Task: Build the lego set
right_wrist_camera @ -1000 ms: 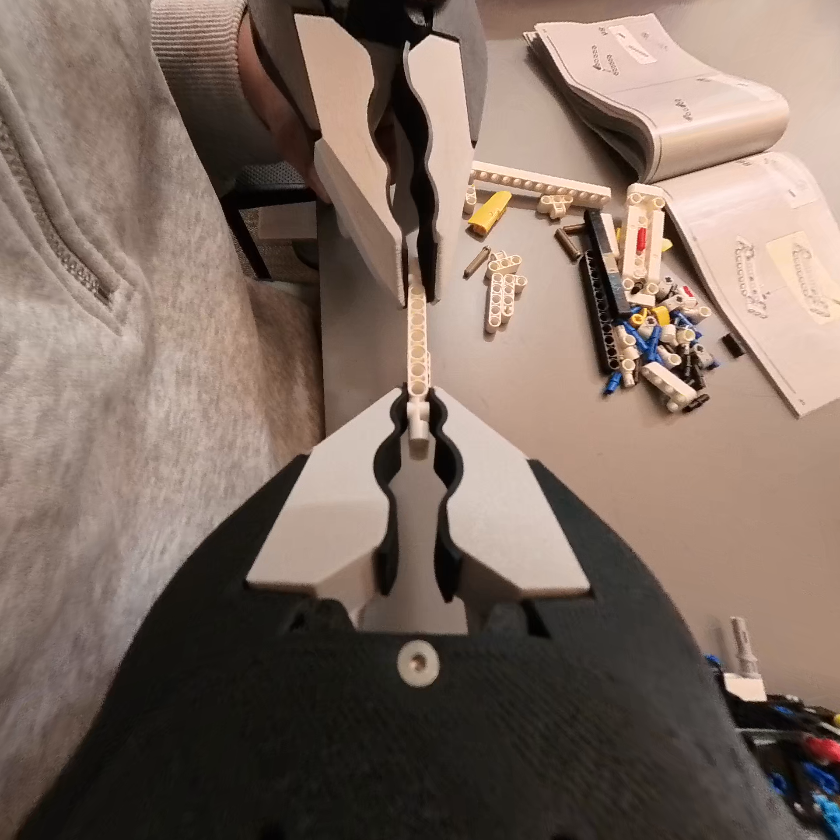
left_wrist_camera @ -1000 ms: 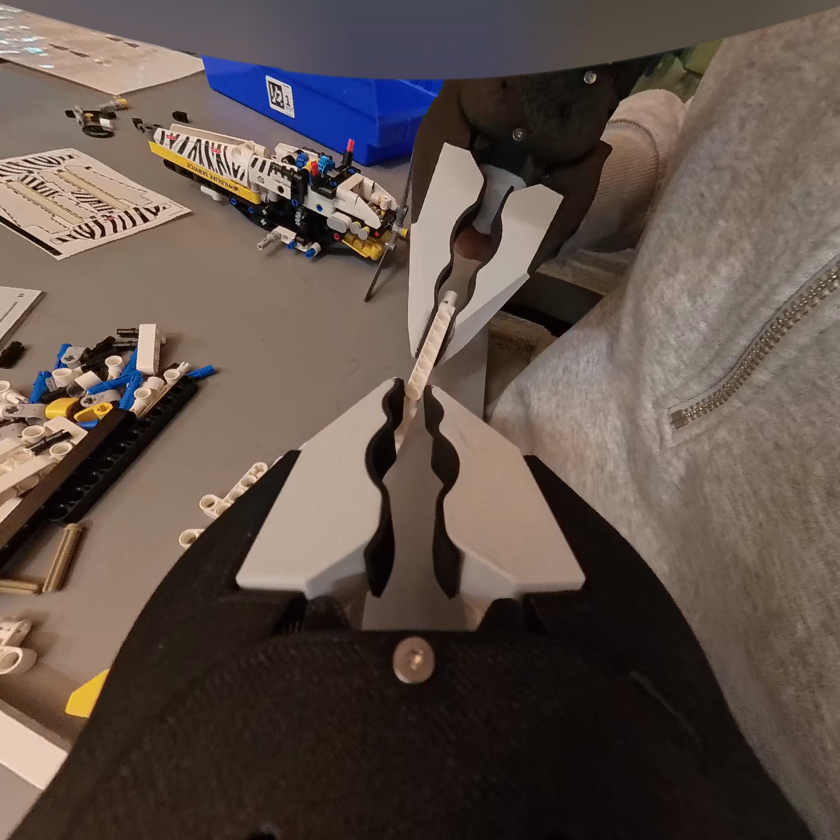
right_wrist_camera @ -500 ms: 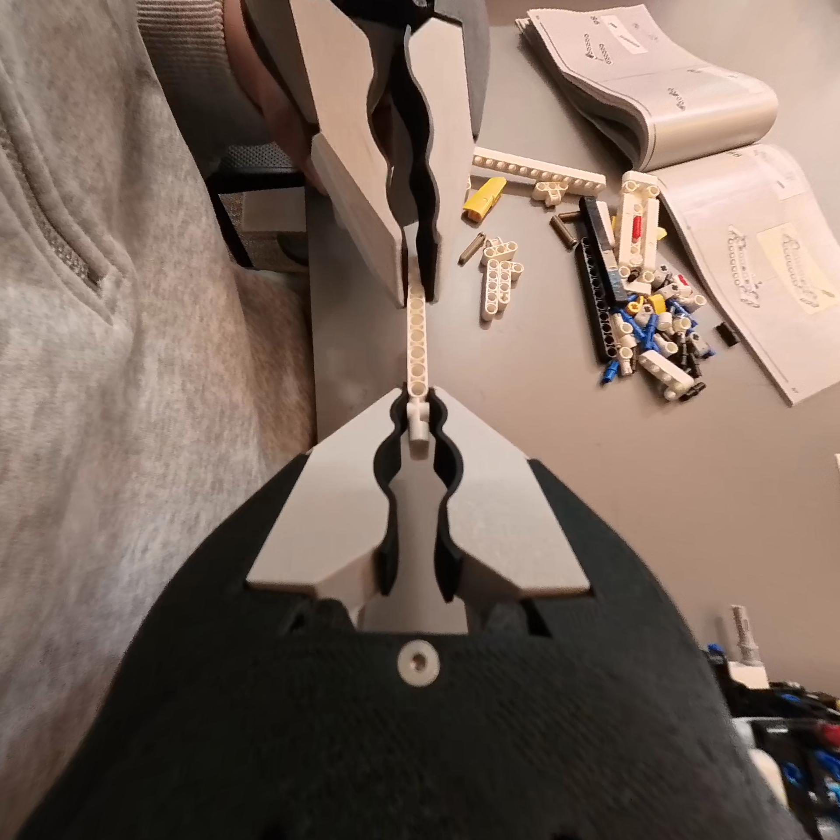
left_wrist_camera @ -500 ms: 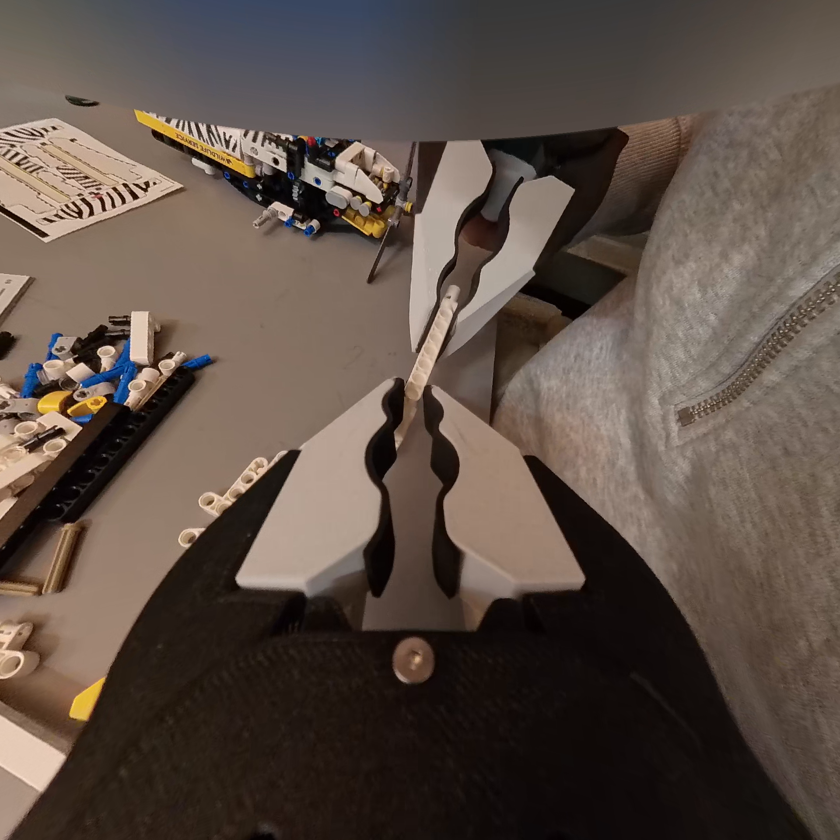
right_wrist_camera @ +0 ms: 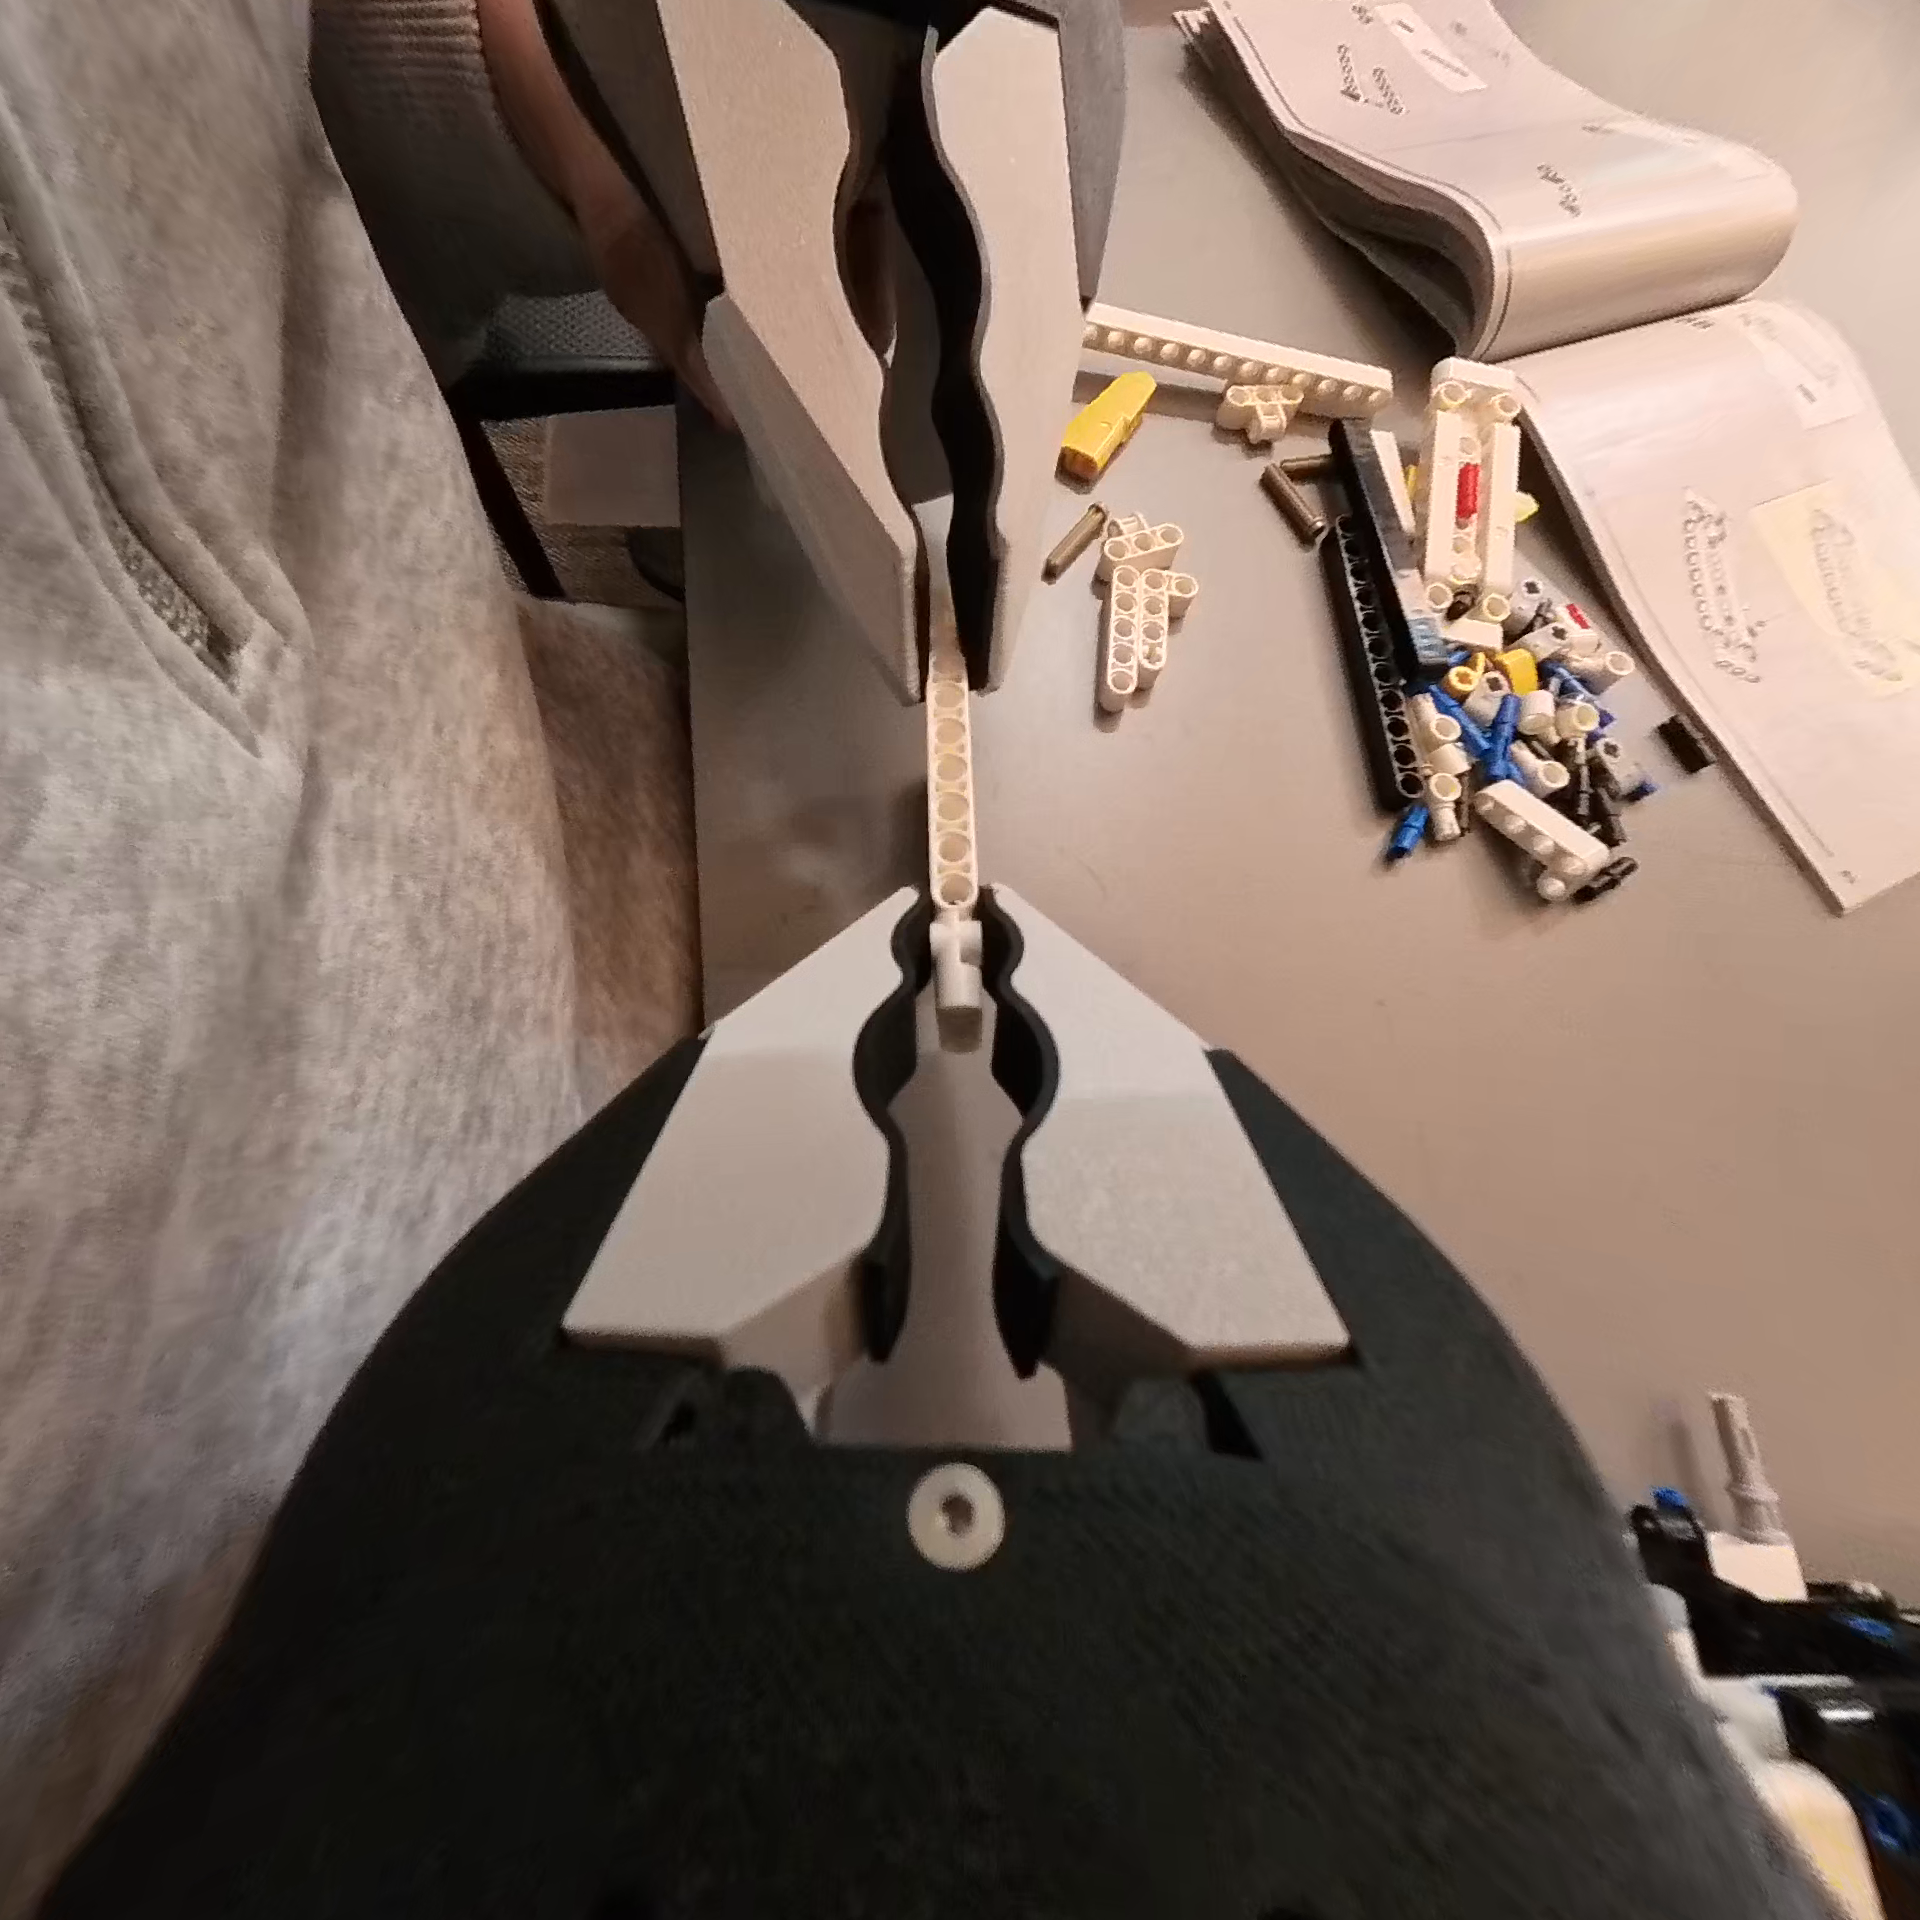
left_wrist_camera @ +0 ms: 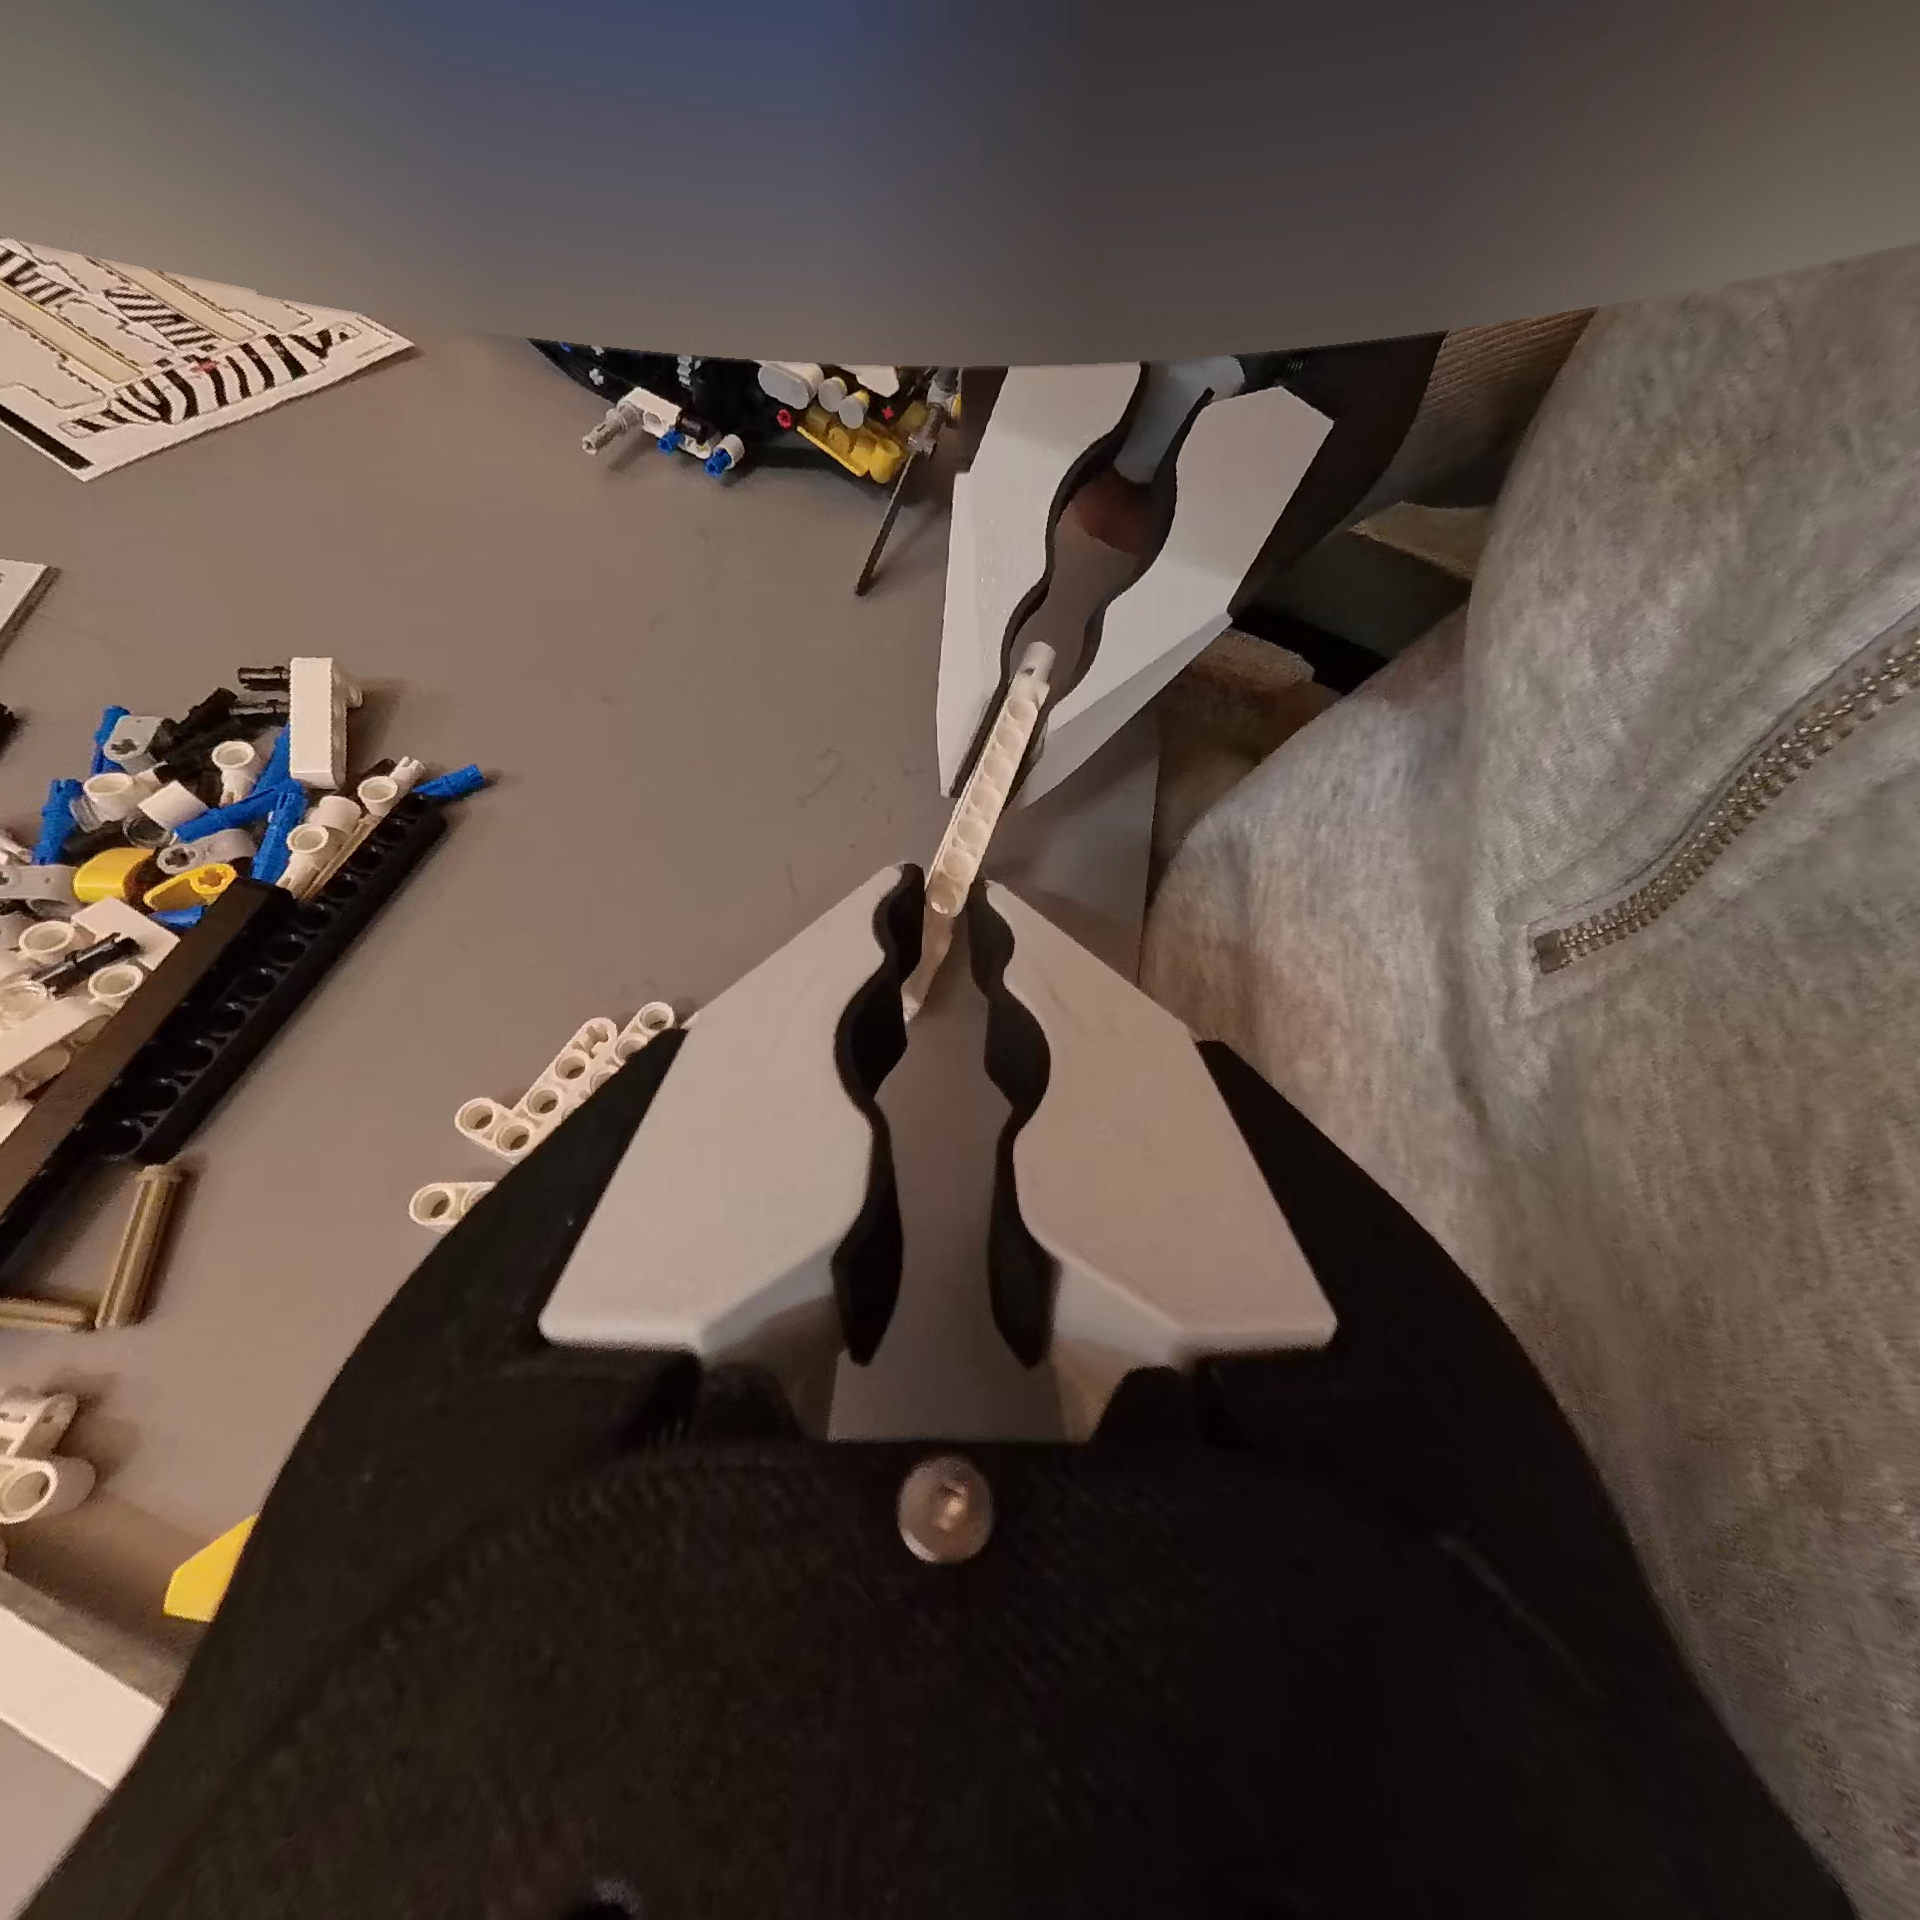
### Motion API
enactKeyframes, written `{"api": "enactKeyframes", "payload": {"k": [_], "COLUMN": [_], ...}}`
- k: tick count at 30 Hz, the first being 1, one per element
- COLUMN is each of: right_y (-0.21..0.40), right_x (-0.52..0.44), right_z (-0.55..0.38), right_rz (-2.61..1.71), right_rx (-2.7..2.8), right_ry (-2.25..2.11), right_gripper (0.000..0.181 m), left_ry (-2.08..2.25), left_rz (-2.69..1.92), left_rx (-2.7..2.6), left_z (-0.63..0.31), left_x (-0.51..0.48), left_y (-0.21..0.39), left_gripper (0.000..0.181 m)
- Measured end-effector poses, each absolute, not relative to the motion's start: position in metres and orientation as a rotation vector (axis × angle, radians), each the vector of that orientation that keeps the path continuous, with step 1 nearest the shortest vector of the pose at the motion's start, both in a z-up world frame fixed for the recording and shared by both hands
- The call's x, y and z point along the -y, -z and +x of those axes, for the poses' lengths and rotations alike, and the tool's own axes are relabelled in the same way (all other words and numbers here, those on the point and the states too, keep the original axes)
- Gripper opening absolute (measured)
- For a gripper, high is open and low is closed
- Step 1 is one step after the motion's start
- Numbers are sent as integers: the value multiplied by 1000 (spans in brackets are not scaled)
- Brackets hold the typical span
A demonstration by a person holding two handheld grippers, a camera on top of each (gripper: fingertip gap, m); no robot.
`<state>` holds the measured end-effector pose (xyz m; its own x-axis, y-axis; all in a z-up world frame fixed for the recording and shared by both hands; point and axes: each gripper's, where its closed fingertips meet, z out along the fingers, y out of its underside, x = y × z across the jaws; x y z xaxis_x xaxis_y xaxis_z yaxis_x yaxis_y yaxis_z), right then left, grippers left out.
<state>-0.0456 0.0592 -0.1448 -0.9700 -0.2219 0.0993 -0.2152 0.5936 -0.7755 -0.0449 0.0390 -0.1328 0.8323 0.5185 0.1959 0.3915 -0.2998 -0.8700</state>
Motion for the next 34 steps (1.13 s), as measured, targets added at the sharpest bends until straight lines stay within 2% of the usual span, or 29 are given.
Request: {"api": "enactKeyframes", "payload": {"k": [11, 34], "right_y": [141, 137], "right_x": [-63, -65], "right_z": [-44, -43], "right_rz": [-336, -417], "right_rx": [-2807, -2786], "right_ry": [1390, 1517], "right_gripper": [11, 5], "left_ry": [-134, -120], "left_rz": [-1924, -1906], "left_rx": [680, 712], "left_z": [-43, -40], "left_x": [-37, -31], "left_y": [130, 124], "left_gripper": [5, 7]}}
